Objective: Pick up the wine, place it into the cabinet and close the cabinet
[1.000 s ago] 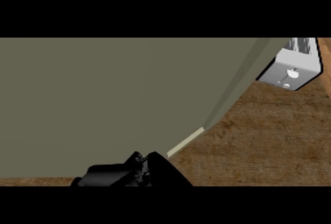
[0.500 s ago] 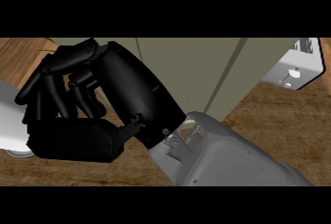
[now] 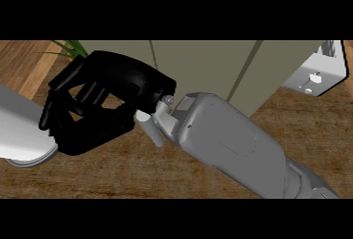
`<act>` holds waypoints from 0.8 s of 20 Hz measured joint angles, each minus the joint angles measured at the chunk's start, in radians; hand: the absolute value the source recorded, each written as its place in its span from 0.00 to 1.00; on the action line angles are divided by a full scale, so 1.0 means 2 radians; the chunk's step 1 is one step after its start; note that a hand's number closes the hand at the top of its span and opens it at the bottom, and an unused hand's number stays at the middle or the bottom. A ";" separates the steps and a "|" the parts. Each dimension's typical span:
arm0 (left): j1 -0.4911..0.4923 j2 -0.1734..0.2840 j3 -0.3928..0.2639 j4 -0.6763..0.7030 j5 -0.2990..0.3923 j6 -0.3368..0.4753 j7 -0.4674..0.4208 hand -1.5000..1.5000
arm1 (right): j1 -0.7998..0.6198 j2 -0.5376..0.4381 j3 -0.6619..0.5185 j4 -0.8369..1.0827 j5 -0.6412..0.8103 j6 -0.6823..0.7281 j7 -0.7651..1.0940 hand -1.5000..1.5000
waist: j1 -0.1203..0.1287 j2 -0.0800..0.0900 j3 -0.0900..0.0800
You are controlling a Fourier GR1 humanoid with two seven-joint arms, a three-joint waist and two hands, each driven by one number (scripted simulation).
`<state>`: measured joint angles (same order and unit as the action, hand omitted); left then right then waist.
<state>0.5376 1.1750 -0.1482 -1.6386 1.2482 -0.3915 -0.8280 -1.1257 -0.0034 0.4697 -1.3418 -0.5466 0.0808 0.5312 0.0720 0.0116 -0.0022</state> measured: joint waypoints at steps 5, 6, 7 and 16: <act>0.007 -0.009 0.018 0.014 0.001 -0.014 0.013 0.00 | -0.017 0.001 0.001 0.067 -0.055 0.098 0.020 1.00 | -0.007 -0.002 0.000; 0.008 -0.009 0.022 0.016 0.004 -0.019 0.018 0.00 | -0.020 0.001 -0.001 0.084 -0.065 0.113 0.020 1.00 | -0.008 -0.002 0.000; 0.010 -0.010 0.026 0.017 0.005 -0.023 0.022 0.00 | -0.025 0.001 -0.006 0.102 -0.073 0.125 0.016 1.00 | -0.007 -0.002 0.000; 0.019 -0.036 0.062 0.026 -0.010 -0.036 0.046 0.00 | -0.058 0.002 -0.040 0.225 -0.127 0.215 -0.029 1.00 | -0.009 -0.004 -0.001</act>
<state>0.5750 1.1024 -0.0242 -1.5869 1.2284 -0.4640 -0.7359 -1.2421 0.0004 0.3891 -0.8927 -0.8015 0.5104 0.4737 0.0538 0.0044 -0.0038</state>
